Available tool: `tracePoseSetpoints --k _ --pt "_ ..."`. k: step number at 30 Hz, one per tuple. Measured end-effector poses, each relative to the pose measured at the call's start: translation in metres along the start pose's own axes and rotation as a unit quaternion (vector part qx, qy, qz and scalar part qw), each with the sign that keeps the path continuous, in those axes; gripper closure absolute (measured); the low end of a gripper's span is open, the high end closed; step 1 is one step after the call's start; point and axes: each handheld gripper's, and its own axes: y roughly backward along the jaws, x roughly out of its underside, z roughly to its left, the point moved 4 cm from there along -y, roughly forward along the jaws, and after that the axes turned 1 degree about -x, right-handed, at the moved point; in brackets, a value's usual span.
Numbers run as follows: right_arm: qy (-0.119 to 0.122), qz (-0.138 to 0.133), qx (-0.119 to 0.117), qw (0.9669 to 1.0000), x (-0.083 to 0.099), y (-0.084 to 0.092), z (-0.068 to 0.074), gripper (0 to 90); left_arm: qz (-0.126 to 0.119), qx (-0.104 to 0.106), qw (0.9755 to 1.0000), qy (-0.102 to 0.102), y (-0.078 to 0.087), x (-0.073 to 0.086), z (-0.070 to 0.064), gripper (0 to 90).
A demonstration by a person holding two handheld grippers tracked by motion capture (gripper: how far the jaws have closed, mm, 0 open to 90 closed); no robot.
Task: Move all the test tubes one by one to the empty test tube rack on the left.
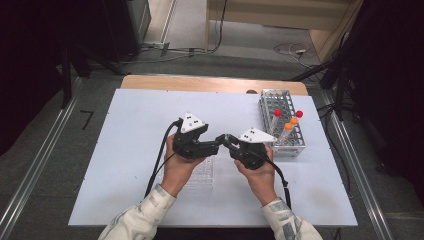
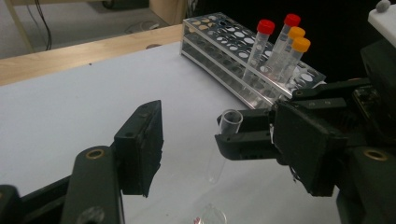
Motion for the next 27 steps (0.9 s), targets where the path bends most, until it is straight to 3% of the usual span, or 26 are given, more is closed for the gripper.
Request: tracePoseSetpoints --k 10,27 --pt "0.007 -0.006 -0.004 1.0 -0.005 -0.002 0.006 73.7 0.02 -0.009 0.9997 -0.008 -0.018 0.001 0.001 46.4" --pt "0.013 -0.01 -0.003 0.9999 -0.006 -0.001 0.009 73.7 0.031 0.015 0.9993 -0.016 -0.024 0.002 -0.003 68.0"
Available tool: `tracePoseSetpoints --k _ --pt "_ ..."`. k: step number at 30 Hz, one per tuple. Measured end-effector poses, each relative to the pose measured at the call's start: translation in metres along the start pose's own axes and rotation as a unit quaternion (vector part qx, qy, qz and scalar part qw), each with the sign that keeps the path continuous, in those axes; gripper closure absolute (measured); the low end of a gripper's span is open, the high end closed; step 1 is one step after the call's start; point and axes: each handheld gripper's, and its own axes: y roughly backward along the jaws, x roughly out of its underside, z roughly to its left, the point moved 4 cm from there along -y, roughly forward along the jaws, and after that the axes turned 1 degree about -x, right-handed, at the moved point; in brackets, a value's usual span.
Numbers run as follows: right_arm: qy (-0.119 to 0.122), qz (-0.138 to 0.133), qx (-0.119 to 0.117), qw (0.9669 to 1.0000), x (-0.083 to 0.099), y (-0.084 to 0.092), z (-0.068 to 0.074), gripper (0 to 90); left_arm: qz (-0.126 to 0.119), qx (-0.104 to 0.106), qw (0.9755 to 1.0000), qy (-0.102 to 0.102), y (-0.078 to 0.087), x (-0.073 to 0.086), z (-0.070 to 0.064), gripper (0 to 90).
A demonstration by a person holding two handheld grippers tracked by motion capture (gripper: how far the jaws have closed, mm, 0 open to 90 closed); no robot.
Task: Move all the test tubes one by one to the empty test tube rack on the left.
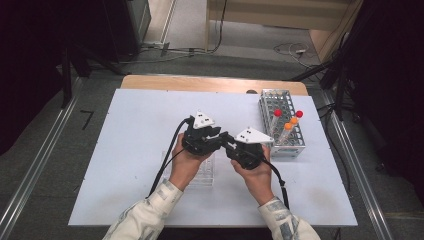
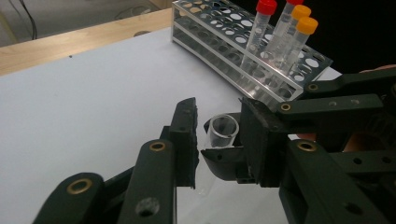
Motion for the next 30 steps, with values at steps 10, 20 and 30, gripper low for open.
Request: tracePoseSetpoints --k 10,20,30 --pt "0.004 0.001 0.001 1.0 0.0003 -0.0002 0.0017 73.5 0.007 0.0 1.0 -0.004 -0.0012 0.0008 -0.0013 75.0" --pt "0.002 -0.002 -0.001 1.0 -0.0004 0.0011 0.0009 73.3 0.005 -0.01 0.9999 -0.009 -0.0005 -0.0011 -0.0039 76.5" --pt "-0.005 -0.003 -0.001 1.0 -0.0011 0.0032 -0.002 65.6 0.001 -0.016 0.9998 -0.014 -0.0003 -0.004 -0.0064 76.8"
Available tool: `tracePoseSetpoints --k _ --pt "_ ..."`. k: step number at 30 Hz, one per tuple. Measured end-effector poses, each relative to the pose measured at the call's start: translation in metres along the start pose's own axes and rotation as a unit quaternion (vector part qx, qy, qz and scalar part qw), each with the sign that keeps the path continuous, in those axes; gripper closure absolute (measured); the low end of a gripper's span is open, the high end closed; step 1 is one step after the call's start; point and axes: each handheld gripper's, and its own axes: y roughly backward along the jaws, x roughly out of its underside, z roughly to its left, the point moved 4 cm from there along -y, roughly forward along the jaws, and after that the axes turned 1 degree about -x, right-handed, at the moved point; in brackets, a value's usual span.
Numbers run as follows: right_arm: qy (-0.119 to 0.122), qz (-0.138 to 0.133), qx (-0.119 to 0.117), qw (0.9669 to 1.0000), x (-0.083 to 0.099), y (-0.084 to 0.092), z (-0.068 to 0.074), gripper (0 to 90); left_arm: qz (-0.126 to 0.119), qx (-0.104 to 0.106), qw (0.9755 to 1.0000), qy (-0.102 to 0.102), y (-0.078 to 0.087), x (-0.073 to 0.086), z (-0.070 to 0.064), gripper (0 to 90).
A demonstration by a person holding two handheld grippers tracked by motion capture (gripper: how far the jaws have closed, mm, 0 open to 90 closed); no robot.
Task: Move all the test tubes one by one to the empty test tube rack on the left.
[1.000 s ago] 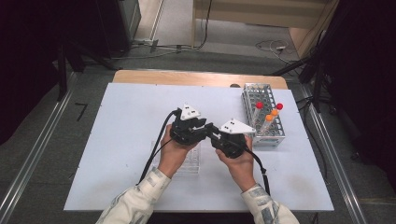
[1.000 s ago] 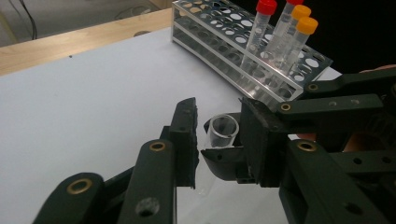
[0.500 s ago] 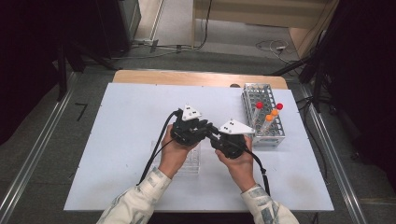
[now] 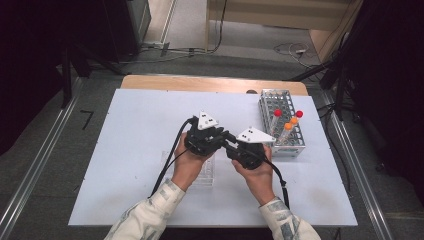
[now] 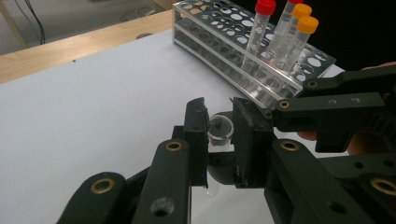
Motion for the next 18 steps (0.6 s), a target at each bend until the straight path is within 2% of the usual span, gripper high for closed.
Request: tracePoseSetpoints --k 4,10,18 --pt "-0.006 0.003 0.001 1.0 0.0 0.001 -0.002 56.0 -0.004 -0.004 1.0 0.001 0.003 -0.002 0.002 76.8" --pt "-0.01 0.001 -0.004 0.9999 -0.001 0.004 -0.006 46.5 -0.014 -0.012 0.9998 0.007 0.008 -0.007 0.009 76.8" --pt "-0.017 0.011 0.01 0.9997 0.002 0.01 -0.013 34.8 -0.021 -0.025 0.9994 0.015 0.017 -0.009 0.019 76.8"
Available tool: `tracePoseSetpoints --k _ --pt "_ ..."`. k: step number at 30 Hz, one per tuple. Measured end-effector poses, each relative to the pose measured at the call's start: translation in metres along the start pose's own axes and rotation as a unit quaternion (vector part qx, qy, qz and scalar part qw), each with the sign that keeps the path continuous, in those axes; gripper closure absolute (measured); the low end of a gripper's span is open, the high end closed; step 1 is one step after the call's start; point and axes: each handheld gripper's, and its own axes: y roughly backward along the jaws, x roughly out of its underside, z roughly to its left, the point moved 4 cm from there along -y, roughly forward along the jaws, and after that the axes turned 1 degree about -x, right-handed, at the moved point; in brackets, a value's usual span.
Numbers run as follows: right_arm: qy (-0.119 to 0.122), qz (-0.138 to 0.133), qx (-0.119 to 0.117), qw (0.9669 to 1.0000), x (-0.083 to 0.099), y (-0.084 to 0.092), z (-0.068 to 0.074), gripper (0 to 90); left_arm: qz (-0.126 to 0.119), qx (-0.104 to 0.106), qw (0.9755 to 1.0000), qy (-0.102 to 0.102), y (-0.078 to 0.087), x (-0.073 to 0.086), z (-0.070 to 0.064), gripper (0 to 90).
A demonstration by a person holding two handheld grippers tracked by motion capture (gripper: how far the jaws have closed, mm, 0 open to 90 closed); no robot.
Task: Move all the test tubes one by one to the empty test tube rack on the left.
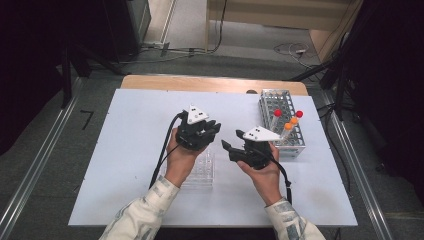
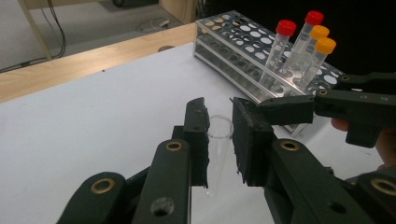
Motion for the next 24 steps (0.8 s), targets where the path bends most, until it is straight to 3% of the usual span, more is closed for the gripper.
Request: tracePoseSetpoints --k 14,24 --pt "-0.017 0.011 0.012 0.9997 0.012 0.012 -0.018 28.9 -0.011 -0.018 0.9998 0.005 0.034 0.003 0.022 76.7" --pt "-0.019 0.016 0.019 0.9995 0.016 0.015 -0.023 25.0 -0.015 -0.007 0.9998 -0.008 0.056 0.009 0.02 76.7"
